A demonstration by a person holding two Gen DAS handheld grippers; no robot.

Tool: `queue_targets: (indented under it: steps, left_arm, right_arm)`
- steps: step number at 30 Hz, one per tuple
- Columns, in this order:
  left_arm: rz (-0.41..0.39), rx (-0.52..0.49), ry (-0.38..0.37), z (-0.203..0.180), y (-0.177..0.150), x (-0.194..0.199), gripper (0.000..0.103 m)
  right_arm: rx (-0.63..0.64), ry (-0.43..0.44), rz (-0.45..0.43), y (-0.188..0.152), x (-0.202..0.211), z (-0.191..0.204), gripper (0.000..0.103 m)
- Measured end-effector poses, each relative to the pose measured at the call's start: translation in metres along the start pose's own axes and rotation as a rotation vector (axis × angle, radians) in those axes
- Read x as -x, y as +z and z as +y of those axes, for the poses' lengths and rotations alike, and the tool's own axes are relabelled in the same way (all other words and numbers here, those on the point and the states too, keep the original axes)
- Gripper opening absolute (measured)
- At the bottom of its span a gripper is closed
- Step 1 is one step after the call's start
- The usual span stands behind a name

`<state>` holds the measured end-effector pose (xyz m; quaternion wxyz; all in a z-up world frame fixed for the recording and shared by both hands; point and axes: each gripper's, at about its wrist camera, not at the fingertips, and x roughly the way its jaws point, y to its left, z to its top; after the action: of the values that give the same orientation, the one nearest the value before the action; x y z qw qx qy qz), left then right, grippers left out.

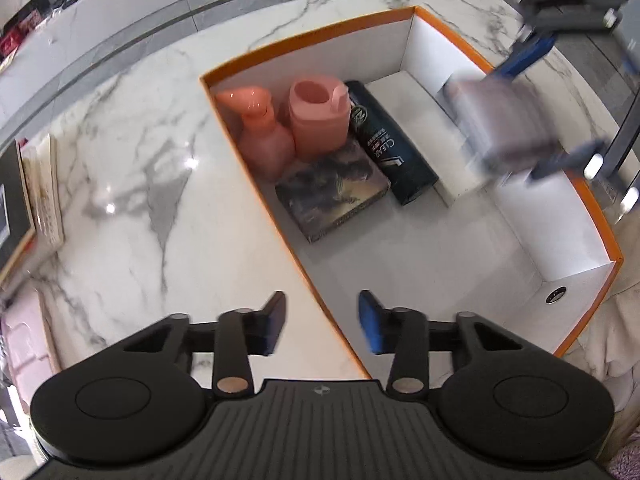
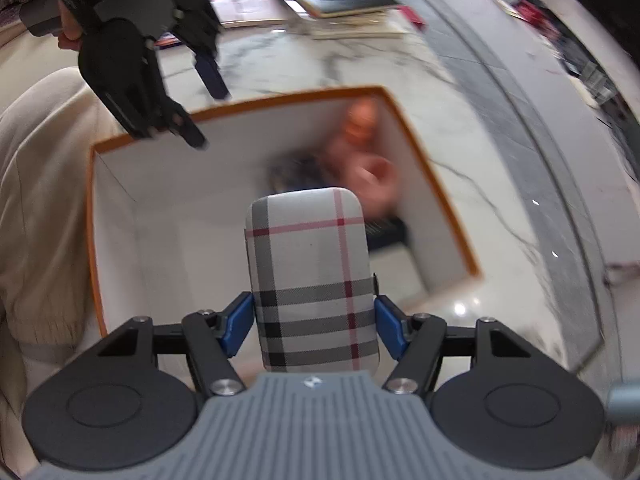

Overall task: Organize rigid objects
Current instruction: 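Lower plaid case into the box beside the card and open right tool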

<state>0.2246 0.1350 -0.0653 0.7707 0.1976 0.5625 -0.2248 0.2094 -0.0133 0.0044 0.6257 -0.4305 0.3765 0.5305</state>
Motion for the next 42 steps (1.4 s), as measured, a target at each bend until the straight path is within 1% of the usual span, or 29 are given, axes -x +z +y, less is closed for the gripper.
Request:
queue_targets:
  steps: [1,2,4,7,10,14,16,19,21,26,28,30,33,36,39,42]
  left_arm:
    - [0.0,0.002,-0.008,0.002,-0.002,-0.002,0.033]
    - [0.004,0.001,-0.024,0.003,-0.005,-0.003,0.032]
    - [0.015,0.005,-0.077,0.006,-0.009,-0.008,0.028]
    - [0.02,-0.008,-0.109,0.007,-0.014,-0.014,0.027]
    - [0.01,-0.022,-0.118,0.007,-0.018,-0.015,0.028]
    - [0.003,0.001,-0.16,0.015,-0.02,-0.017,0.029]
    - [0.0,0.0,-0.167,0.015,-0.02,-0.017,0.03]
    - [-0.005,-0.002,-0.168,0.014,-0.021,-0.017,0.03]
    - [-0.009,0.003,-0.174,0.015,-0.023,-0.018,0.03]
    - [-0.021,0.013,-0.176,0.014,-0.026,-0.017,0.03]
    - [-0.024,0.013,-0.174,0.013,-0.027,-0.016,0.03]
    - [-0.026,0.017,-0.172,0.012,-0.027,-0.016,0.03]
    - [-0.028,0.028,-0.161,0.009,-0.028,-0.016,0.03]
    - [-0.017,0.025,-0.139,0.003,-0.029,-0.017,0.03]
    - [0.008,0.027,-0.111,-0.004,-0.031,-0.02,0.029]
    - [0.03,0.024,-0.095,-0.01,-0.036,-0.024,0.029]
  right_arm:
    - [0.01,0.014,0.005,0.007,-0.01,0.006,0.066]
    - [0.017,0.029,0.013,0.012,-0.02,0.013,0.066]
    - [0.034,0.058,0.031,0.021,-0.044,0.018,0.066]
    - [0.072,0.096,0.059,0.028,-0.085,0.037,0.066]
    - [0.107,0.131,0.082,0.039,-0.117,0.044,0.066]
    - [0.163,0.145,0.108,0.048,-0.142,0.05,0.066]
    - [0.176,0.159,0.113,0.052,-0.148,0.05,0.066]
    - [0.207,0.168,0.117,0.056,-0.152,0.052,0.066]
    - [0.203,0.141,0.115,0.058,-0.152,0.051,0.066]
    - [0.126,0.125,0.13,0.06,-0.152,0.048,0.066]
    - [0.068,0.118,0.137,0.061,-0.152,0.046,0.066]
    - [0.035,0.109,0.121,0.059,-0.146,0.045,0.065]
    - [0.052,0.094,0.08,0.054,-0.131,0.046,0.065]
    - [0.047,0.082,0.081,0.049,-0.118,0.046,0.065]
    - [0.07,0.092,0.102,0.041,-0.111,0.055,0.065]
    - [0.079,0.029,0.142,0.031,-0.118,0.067,0.065]
